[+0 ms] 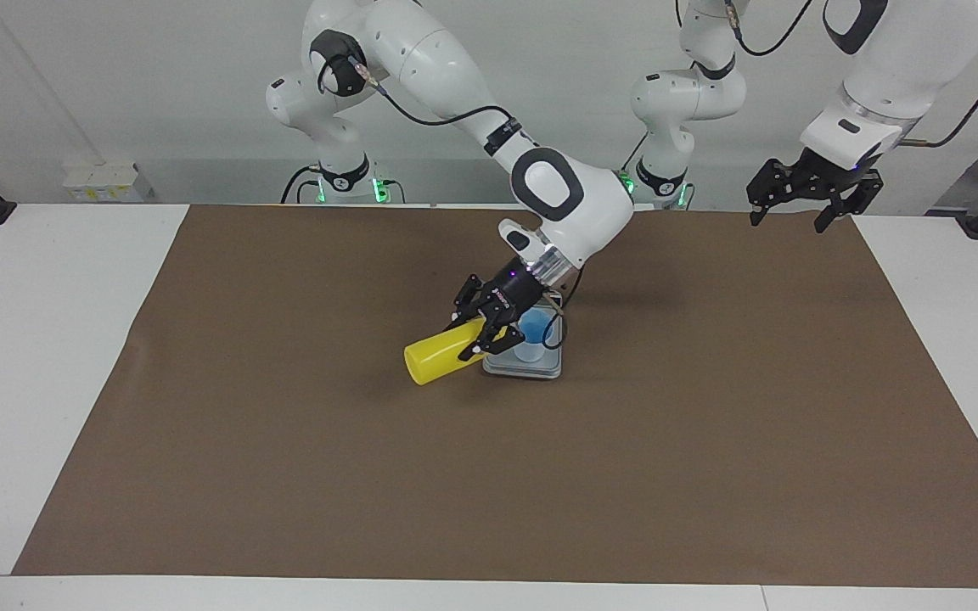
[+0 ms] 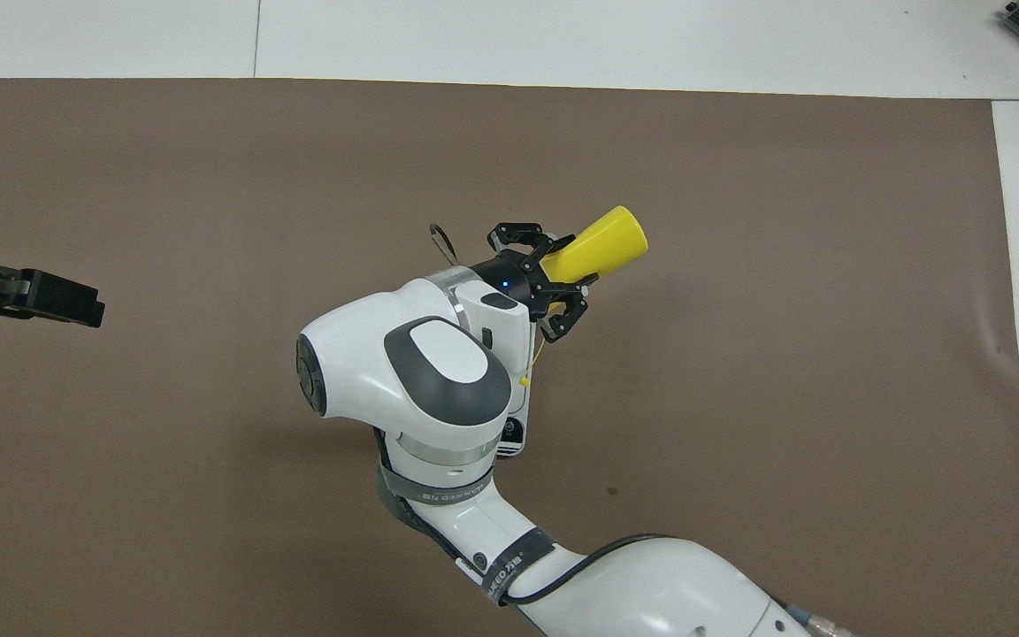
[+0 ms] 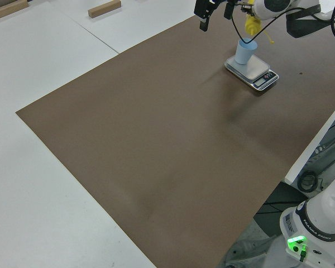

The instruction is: Pour seasoning into cup on scale with both arms

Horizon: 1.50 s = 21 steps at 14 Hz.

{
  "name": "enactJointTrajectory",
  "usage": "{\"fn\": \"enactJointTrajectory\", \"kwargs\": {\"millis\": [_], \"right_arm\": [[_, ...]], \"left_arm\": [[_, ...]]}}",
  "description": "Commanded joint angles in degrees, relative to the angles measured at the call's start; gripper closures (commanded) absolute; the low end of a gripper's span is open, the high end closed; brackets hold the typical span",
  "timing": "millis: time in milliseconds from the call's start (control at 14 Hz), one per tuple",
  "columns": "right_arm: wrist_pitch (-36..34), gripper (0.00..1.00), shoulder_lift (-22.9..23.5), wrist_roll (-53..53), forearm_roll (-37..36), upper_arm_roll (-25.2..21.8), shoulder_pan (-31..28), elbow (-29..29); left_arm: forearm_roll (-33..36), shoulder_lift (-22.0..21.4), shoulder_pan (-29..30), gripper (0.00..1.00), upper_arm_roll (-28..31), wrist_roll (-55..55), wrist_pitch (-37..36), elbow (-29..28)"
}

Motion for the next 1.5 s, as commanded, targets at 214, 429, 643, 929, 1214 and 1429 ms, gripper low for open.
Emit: {"fn": "enactJointTrajectory", "kwargs": {"millis": [214,429,643,929,1214,1429], "right_arm": [[1.45,1.0,-3.56,-2.28,-4.83,0.49,-0.79,-5.29],[1.45,1.0,-3.56,-2.02,-4.66,0.49,-0.97,-4.58],[2.93,1.0,-3.3,-2.1,-4.75,0.49,-1.5,-3.01],[3.11,1.0,-3.3,-2.1,-4.57,0.49,-1.41,-3.09],[3.03,1.0,-3.39,-2.19,-3.96,0.49,-1.32,-3.09],[3.2,1.0,-4.26,-1.93,-1.43,0.75,-2.89,-3.18]], "left_arm": [[0.51,-0.23,0.67,0.0,-0.35,0.74,-0.61,0.08],[0.51,-0.23,0.67,0.0,-0.35,0.74,-0.61,0.08],[0.51,-0.23,0.67,0.0,-0.35,0.74,-0.61,0.08],[0.51,-0.15,0.67,0.0,-0.35,0.74,-0.61,0.08],[0.51,-0.23,0.67,0.0,-0.35,0.74,-0.61,0.08],[0.51,-0.23,0.67,0.0,-0.35,0.65,-0.61,0.08]]}}
